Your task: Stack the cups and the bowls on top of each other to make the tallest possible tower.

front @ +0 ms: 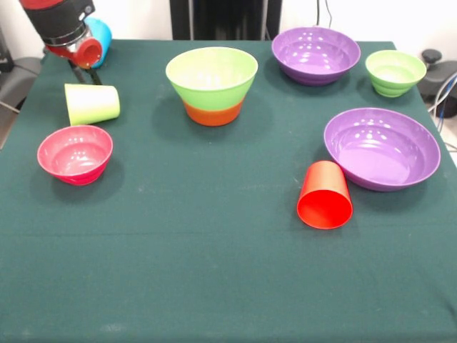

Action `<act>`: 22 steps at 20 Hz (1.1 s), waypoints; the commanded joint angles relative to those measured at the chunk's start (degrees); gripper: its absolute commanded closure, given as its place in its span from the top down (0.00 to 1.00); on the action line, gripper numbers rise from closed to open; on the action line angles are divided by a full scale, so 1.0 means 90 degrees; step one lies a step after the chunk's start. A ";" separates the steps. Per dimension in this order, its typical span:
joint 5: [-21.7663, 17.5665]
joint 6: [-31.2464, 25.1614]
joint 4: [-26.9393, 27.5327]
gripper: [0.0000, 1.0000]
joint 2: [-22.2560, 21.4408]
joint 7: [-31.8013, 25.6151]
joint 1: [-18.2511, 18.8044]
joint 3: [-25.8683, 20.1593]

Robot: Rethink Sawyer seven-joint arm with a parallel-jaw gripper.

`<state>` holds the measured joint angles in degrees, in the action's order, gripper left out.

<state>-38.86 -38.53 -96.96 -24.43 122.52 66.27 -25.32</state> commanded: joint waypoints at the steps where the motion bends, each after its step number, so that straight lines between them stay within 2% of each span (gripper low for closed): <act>1: -0.0454 -0.0958 0.1174 1.00 0.0381 -0.2343 -0.0331 -0.0377; 4: -0.0531 -0.1051 0.1514 1.00 0.0757 -0.2508 -0.0299 -0.0399; 6: -0.0569 -0.1042 0.1582 1.00 0.0744 -0.2463 -0.0357 -0.0379; 9: -0.0489 -0.1034 0.1358 1.00 0.0294 -0.2228 -0.0501 -0.0319; 15: 0.0124 -0.2160 0.0691 1.00 -0.0938 -0.1783 -0.0896 -0.0096; 20: 0.0379 -0.2482 0.0441 1.00 -0.1271 -0.1626 -0.0962 -0.0161; 22: 0.0394 -0.2492 0.0517 1.00 -0.1201 -0.1661 -0.0962 -0.0205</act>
<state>-36.37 -55.32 -90.28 -32.14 117.92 60.67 -25.40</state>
